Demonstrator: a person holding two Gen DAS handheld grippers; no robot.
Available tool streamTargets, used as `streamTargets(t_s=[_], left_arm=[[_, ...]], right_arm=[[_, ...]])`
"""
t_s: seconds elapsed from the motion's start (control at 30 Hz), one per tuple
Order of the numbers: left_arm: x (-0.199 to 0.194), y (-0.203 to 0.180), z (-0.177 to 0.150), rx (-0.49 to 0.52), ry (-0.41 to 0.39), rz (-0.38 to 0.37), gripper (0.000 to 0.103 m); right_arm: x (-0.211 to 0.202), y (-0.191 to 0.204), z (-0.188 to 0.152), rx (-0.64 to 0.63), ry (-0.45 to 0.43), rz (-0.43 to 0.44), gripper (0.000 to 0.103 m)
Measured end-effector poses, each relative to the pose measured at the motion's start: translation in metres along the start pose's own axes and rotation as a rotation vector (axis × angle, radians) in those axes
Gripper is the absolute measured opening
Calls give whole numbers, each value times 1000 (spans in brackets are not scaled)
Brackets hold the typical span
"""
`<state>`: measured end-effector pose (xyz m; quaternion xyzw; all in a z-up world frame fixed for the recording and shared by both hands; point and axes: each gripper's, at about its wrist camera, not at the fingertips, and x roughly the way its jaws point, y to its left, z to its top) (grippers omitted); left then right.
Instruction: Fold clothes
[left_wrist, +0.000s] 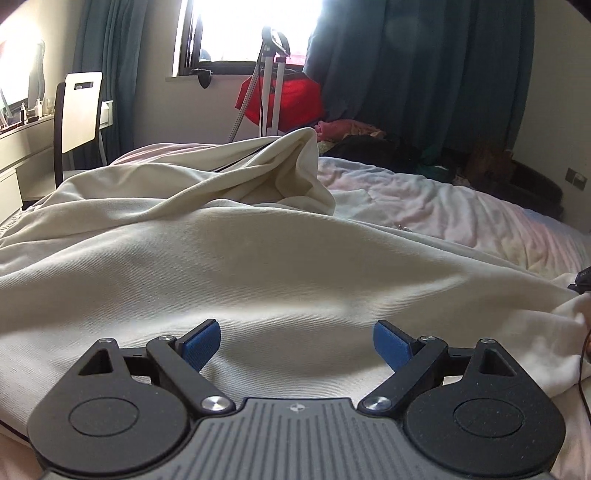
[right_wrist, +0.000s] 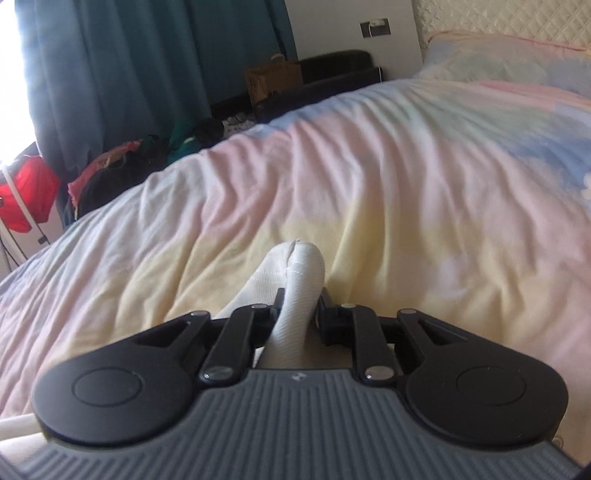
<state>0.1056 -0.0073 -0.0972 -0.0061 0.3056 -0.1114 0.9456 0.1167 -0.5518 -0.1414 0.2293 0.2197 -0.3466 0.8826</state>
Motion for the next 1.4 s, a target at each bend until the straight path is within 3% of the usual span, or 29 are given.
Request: streamTargets(t_s=[0.03,0.07,0.1,0.13,0.17,0.3,0.43,0.57,0.67,0.83,0.97,1.2,1.23,1.3,1.4], left_arm=[[-1,-1,0,9,-8,6,91],[-1,-3,0,19,-16,12,91],[-2,-3,0,19,-20,14,92],[-4,-3,0,16,-22,14,92],[-5,-2,0,13,-25,14,93],[-10,-2,1,0,-36,14,93],[-16,-1,1,-12,-46,14,94],[-22,3,4,-24,-64,15,96],[-27,6,6,-34,-77,16,96],[-33,17,12,-27,-117,47,97],[-28,35,16,-87,-119,23,98],[-4,57,12,-152,-99,13,98],[0,61,12,-170,-88,6,98],[4,67,12,-198,-74,26,98],[11,74,12,-226,-42,39,98]], right_arm=[[-2,3,3,2,1,6,30],[-6,5,5,11,0,24,48],[-12,6,5,22,-6,48,77],[-20,9,4,32,-21,76,90],[-29,13,3,21,-37,95,95],[-66,34,0,-43,-60,196,94],[-104,62,-6,-71,-58,370,94],[-119,93,-22,-39,52,605,94],[-117,129,-38,-68,148,673,75],[-99,191,-57,-146,251,696,77],[-77,237,-71,-169,301,686,76],[-31,294,-92,-237,389,584,63],[-26,300,-97,-272,406,550,57],[-25,304,-102,-330,374,515,34],[-32,298,-97,-292,336,513,12]])
